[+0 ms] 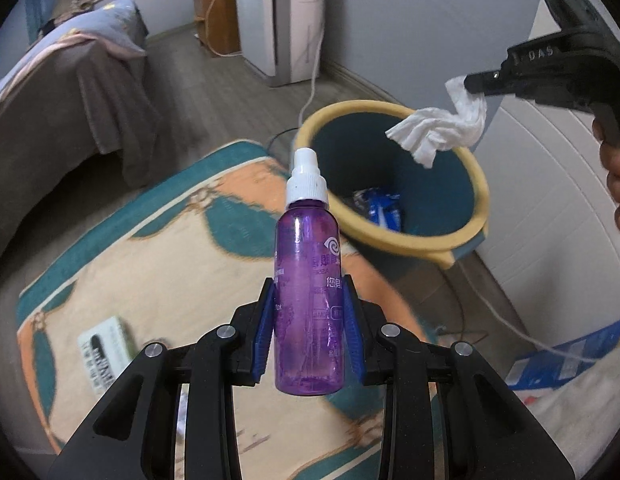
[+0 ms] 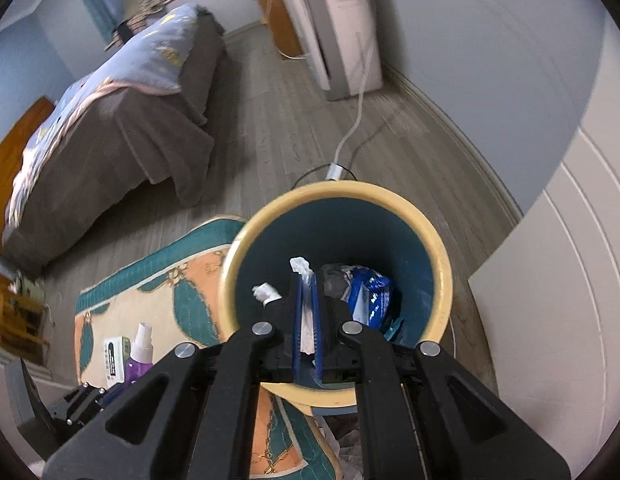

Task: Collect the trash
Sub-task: 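Carry the spray bottle and tissue with both grippers over the bin, then open the left gripper over the bin while the right gripper releases the tissue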

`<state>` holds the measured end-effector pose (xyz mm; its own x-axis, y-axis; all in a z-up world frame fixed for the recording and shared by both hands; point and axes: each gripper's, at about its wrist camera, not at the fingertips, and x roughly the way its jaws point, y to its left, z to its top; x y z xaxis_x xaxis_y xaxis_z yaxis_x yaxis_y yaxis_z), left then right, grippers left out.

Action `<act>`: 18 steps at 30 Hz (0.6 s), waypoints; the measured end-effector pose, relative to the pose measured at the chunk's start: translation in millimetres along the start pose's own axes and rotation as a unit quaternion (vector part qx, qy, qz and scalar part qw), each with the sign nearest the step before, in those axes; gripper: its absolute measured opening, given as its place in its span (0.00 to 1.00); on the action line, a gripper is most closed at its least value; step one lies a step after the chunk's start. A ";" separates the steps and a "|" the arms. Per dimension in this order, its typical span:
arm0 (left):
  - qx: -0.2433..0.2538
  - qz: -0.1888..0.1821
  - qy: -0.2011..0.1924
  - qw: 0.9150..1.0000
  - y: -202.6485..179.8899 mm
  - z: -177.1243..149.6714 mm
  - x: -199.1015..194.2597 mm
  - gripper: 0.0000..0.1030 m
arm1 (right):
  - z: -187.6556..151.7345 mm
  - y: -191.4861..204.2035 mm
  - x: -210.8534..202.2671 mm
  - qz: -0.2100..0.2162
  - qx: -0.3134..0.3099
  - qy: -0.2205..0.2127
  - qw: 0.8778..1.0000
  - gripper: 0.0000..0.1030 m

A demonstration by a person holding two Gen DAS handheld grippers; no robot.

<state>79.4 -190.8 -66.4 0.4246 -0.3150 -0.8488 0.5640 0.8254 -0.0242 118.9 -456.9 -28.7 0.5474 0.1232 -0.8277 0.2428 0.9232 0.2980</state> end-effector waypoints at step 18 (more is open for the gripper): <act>0.055 -0.024 0.023 0.998 -68.7 80.0 63.8 0.32 | -6.6 -33.2 28.3 -0.037 0.045 0.035 0.998 0.04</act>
<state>124.4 -305.1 -76.7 0.3634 -0.3297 -0.8713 0.6590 0.7520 -0.0097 121.1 -481.7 -65.2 0.4690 0.0834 -0.8793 0.3540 0.8943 0.2737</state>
